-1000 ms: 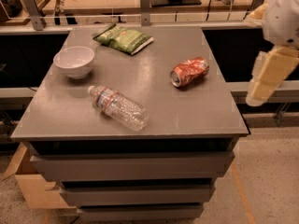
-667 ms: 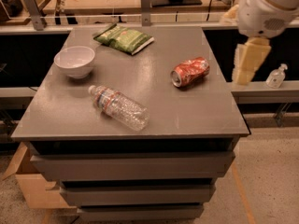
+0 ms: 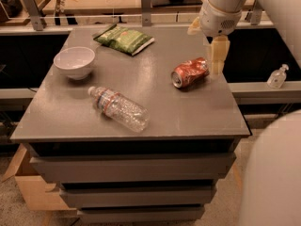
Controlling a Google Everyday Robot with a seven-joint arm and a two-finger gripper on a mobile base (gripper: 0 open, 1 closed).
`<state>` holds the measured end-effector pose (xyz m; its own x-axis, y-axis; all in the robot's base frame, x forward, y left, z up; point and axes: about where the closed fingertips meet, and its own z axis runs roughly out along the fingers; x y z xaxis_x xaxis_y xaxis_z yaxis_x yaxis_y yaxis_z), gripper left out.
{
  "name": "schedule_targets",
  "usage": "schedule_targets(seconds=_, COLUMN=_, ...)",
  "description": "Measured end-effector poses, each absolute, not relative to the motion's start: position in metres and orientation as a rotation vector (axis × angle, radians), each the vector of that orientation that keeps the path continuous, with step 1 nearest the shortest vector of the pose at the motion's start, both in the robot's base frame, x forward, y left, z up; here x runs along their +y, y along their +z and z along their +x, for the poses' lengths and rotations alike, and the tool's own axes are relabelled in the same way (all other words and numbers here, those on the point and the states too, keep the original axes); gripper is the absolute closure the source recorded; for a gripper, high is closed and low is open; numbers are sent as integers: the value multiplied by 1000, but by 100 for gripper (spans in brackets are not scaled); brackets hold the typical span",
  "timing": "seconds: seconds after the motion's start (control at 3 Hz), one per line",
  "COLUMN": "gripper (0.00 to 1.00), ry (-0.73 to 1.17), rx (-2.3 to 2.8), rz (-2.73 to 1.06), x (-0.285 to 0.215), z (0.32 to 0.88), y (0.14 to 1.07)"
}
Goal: Place coke can into white bowl
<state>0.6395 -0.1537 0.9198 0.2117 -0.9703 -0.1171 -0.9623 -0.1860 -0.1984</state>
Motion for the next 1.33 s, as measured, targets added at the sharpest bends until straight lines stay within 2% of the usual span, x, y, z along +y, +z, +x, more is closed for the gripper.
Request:
schedule_targets(seconds=0.33, gripper=0, ry=-88, rx=1837, rz=-2325, x=-148, z=658, y=897)
schedule_targets(seconds=1.0, gripper=0, ry=-62, rx=1912, rz=-2411, x=-154, z=650, y=843)
schedule_targets(seconds=1.33, gripper=18, ry=-55, rx=1939, rz=-2414, x=-157, z=644, y=831)
